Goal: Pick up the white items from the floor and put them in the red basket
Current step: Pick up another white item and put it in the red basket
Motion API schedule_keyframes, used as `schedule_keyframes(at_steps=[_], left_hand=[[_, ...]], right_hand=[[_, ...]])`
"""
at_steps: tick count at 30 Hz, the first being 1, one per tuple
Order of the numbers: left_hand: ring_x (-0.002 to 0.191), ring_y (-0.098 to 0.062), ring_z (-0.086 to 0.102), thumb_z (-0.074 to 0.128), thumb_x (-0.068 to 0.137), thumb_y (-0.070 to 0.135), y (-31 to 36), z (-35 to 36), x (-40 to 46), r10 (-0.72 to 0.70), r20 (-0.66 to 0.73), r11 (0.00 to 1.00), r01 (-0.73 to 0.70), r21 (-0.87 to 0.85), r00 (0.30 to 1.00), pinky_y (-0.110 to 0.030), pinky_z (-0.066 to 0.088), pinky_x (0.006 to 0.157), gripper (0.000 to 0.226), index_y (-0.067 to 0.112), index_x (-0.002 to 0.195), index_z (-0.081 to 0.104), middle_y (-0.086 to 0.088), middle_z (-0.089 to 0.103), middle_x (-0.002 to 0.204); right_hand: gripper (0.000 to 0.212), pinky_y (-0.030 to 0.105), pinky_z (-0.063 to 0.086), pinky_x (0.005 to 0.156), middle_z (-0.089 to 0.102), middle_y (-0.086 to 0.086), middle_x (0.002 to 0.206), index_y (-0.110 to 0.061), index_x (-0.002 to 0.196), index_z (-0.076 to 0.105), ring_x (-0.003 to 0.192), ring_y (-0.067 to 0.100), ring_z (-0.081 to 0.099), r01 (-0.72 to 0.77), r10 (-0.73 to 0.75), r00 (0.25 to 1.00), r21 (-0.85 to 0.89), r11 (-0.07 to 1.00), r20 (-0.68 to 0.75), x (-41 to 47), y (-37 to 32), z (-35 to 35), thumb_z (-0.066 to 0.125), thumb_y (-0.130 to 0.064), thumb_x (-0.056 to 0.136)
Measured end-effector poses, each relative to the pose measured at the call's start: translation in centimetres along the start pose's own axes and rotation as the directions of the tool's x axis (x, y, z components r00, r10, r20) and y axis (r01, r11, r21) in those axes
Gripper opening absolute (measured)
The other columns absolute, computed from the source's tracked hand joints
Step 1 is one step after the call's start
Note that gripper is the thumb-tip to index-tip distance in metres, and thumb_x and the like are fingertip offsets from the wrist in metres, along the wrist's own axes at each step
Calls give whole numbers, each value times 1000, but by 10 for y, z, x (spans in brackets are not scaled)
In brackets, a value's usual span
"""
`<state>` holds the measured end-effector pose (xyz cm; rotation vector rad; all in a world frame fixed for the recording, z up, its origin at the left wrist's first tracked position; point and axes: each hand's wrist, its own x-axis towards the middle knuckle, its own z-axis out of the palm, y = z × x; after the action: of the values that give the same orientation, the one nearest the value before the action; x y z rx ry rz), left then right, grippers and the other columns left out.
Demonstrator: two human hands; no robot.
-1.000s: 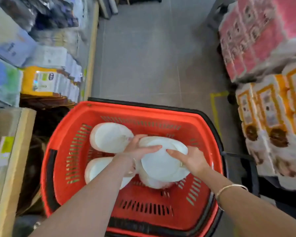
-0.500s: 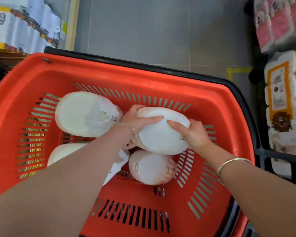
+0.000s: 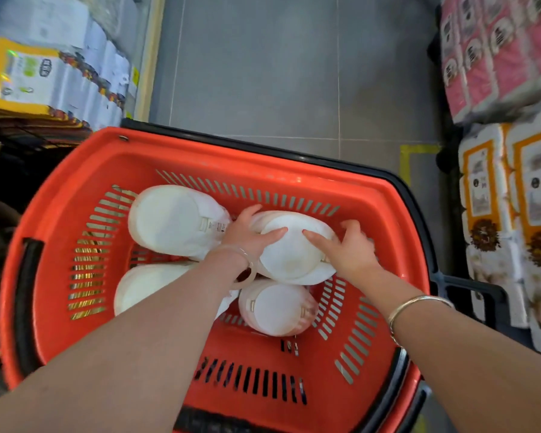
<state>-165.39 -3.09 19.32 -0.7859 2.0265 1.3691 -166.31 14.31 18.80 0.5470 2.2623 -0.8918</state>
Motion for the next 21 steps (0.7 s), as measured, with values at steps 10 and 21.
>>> schedule_keyframes(at_steps=[10,21], left_hand=[[114,-23,48,65,86,30,59,-105,-165,-70,-31,990,66,-125,997,-25,46,79,48,24,131,49,-12,42,139],[107,-24,55,68,84,28,51,-177,-368,-209,-408,770,-107,-628,889,-34,45,77,18,33,100,61,-4,56,125]], right_hand=[[73,43,43,101,51,14,133,-6,134,43,122,32,48,52,-58,997,107,993,46,-146,-91,-54,64,-53,81],[51,32,41,96,56,6,108,-9,118,51,111,25,55,386,-401,834,119,915,379,-320,-194,-46,66,-44,84]])
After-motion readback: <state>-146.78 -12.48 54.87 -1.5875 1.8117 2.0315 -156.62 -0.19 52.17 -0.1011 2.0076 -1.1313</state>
